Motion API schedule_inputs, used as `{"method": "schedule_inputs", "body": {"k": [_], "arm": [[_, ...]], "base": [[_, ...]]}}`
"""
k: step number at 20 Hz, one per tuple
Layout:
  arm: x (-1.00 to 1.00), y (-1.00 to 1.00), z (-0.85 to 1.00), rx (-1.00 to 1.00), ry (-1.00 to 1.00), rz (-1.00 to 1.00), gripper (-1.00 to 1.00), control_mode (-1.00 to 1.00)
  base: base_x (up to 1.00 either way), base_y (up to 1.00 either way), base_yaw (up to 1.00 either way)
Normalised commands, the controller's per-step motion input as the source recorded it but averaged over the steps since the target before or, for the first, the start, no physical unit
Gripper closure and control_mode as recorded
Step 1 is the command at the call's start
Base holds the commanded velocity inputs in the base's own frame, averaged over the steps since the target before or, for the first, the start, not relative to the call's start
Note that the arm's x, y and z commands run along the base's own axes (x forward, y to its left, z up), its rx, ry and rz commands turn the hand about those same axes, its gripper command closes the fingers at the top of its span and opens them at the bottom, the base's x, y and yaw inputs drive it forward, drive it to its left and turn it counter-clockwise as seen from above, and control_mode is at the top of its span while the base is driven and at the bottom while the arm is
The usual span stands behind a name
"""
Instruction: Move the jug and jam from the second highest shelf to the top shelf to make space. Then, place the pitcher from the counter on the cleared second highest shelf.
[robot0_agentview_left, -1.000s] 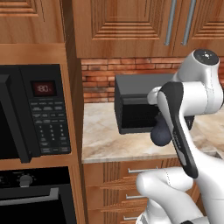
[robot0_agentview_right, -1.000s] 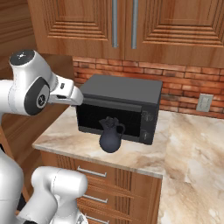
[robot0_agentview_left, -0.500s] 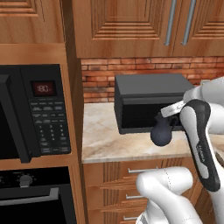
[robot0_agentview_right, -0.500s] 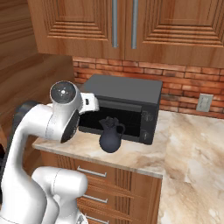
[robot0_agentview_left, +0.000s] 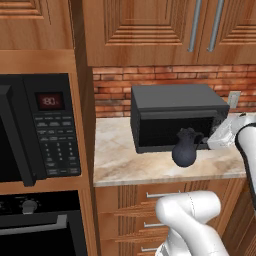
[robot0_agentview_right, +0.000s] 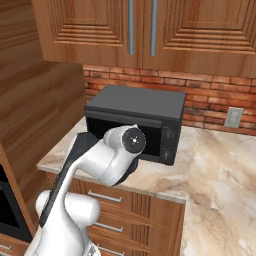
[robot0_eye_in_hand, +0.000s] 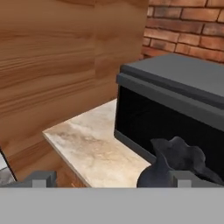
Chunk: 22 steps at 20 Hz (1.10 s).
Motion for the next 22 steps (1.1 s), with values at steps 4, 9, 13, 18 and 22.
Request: {"method": "schedule_inputs", "body": {"k": [4,9,13,18,22], "arm": [[0.06,-0.40,-0.12,0.03,0.00,0.20,-1.00,-1.00],[0.29,-0.36,-0.29,0.04,-0.01,0.15,-1.00,-1.00],[0.46,-0.33,-0.17,0.07,-0.06,0.17,-1.00,-1.00],[0.47,-0.26,-0.16,0.03,-0.02,0.18,-1.00,-1.00],[0.37,-0.18,-0.15,0.00,0.00,0.17,-1.00,-1.00]], "base": [[0.00,0.00,0.00],[0.00,0.00,0.00],[0.00,0.00,0.00],[0.00,0.00,0.00],[0.00,0.00,0.00]]}}
